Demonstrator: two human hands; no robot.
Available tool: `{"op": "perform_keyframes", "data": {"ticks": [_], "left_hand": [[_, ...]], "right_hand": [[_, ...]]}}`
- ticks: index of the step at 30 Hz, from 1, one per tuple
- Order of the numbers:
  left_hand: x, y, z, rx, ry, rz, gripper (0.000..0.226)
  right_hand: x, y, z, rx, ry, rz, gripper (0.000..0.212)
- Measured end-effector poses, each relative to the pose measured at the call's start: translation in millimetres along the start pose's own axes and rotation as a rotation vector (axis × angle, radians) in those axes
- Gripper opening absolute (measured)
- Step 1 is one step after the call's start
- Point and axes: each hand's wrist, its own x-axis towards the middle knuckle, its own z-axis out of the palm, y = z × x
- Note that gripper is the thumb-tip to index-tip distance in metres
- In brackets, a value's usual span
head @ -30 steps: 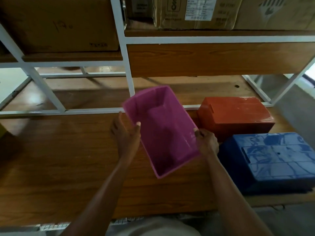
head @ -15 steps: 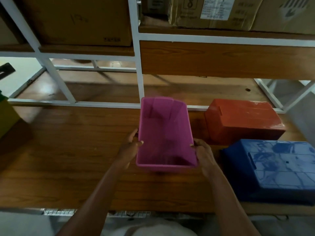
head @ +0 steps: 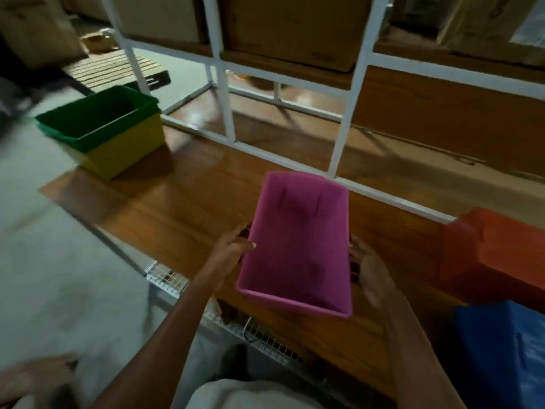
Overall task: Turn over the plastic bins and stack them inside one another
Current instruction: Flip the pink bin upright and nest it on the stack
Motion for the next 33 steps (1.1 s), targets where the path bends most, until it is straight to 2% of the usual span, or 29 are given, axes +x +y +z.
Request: {"op": "perform_keyframes", "data": {"ticks": [5,10,14,20,23,29,33], "left_hand": [[-31.0,-17.7,-43.0,-0.112,0.216,0.011,0.026],[-52.1,-24.9,-90.4,-0.158,0.372,0.008,0.029],[-64.5,-26.2,-143.0,-0.166,0.414,0.038,0.032],[-65.5,-19.7,-246.6,-0.191,0.450,0.068,0.034],[-63.3,-12.3,-298.3,-0.209,0.451,0.105,0.032],[-41.4,24.4,-394.4,-0.194,0.408,0.192,0.038],[-18.0,47.9,-441.9,-0.246,0.434,0.202,0.038]], "right_hand": [[1.2,-12.4,52.1,-0.017,-0.111,-0.036,0.042],[-13.9,-32.6,108.7,-0.022,-0.197,-0.075,0.039],[-25.6,-54.7,161.6,-0.029,-0.240,-0.083,0.024],[-41.1,-88.9,254.3,-0.011,-0.298,-0.131,0.042],[-48.0,-110.3,301.6,0.005,-0.312,-0.179,0.030],[-51.4,-162.5,380.3,0.060,-0.295,-0.275,0.028],[-38.8,-194.5,425.5,0.024,-0.257,-0.322,0.029]]}}
